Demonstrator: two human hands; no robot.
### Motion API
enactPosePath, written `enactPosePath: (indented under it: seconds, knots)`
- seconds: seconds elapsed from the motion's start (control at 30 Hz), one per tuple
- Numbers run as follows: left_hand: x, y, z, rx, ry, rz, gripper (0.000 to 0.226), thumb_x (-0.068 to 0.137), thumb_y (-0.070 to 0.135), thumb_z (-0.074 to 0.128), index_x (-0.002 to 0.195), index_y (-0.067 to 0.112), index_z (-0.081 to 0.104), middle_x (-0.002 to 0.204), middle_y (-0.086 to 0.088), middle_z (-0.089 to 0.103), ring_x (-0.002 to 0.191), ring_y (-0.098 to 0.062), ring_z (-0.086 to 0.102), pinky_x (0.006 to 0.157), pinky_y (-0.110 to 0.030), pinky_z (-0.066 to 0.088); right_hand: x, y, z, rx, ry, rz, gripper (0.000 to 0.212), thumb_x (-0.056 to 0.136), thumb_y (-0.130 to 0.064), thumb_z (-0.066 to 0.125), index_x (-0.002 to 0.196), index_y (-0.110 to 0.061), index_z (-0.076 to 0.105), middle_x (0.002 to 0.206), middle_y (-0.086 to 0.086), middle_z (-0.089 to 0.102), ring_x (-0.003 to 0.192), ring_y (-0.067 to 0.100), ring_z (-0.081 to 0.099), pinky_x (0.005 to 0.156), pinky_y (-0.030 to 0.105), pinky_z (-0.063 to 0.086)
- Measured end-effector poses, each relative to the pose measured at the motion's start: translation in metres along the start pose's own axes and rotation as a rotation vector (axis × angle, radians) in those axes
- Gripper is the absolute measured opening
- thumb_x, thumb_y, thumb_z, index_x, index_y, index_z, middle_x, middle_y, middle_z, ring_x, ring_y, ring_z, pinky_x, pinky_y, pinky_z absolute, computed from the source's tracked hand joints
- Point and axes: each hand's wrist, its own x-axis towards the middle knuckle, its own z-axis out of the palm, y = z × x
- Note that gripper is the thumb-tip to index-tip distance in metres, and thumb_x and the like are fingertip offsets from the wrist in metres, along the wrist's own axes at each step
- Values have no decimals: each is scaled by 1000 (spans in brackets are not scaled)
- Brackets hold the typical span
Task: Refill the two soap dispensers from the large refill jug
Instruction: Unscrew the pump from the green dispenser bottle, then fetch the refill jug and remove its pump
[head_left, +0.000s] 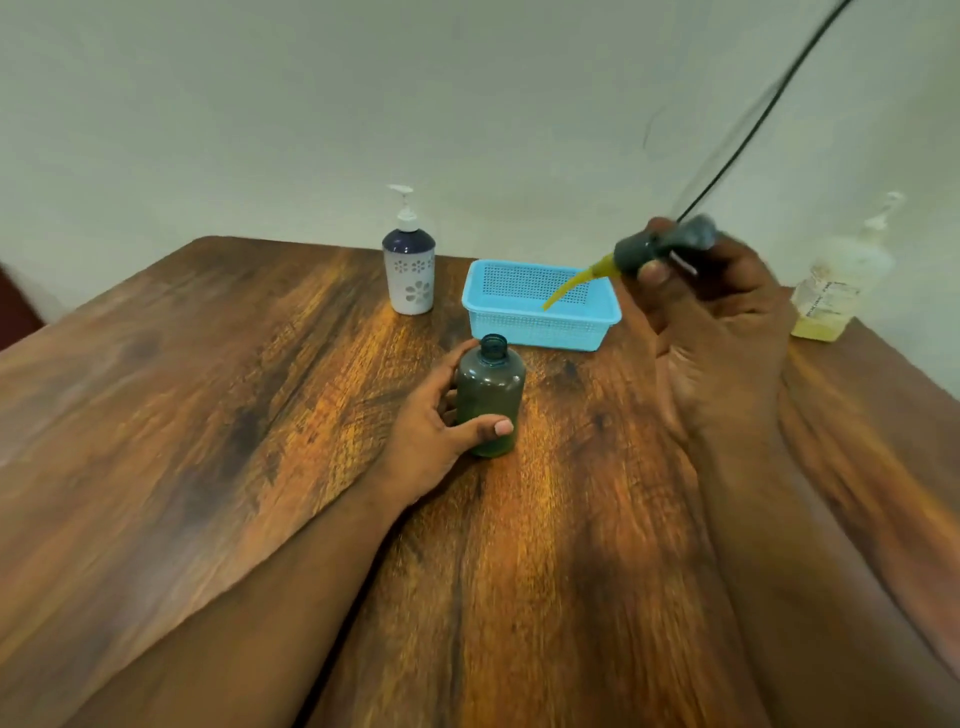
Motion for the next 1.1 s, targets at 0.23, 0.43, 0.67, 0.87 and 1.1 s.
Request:
enactPosePath:
  seconds: [0.23,0.43,0.67,0.87,1.1]
  knots:
    - [5,-6,-1,-29,-16,-1,85,67,24,87,139,42,46,134,9,59,119,-7,59,85,-19,54,-38,37,-30,-637,-258,-112,21,80,11,68,97,-1,65,105,12,67,103,17,65,91,29,53]
    - [3,-11,-2,34,-59,13,104,76,18,85,152,45,20,144,16,44,125,-2,49,90,-12,49,-59,70,-51,-1035,-519,-82,16,82,3,63,89,-11,66,108,1,55,104,15,56,88,30,51]
    - [3,-9,0,114,-51,1,121,71,15,88,152,51,5,131,28,41,120,1,46,99,-22,44,-55,79,-65,-1185,-722,-122,14,86,-3,57,94,-9,67,112,5,54,104,16,54,87,21,47]
    - [2,-8,5,176,-39,1,123,72,13,87,153,49,2,134,27,35,126,2,38,92,-9,39,-54,85,-69,-1148,-747,-51,12,83,-2,67,91,-10,67,110,2,54,102,6,51,88,7,39]
    - [1,-5,7,295,55,93,144,57,45,92,141,61,-24,167,-3,-2,151,-19,13,119,-52,21,-46,86,-72,-1103,-758,35,28,77,7,60,96,-12,66,109,1,55,104,6,51,91,11,41]
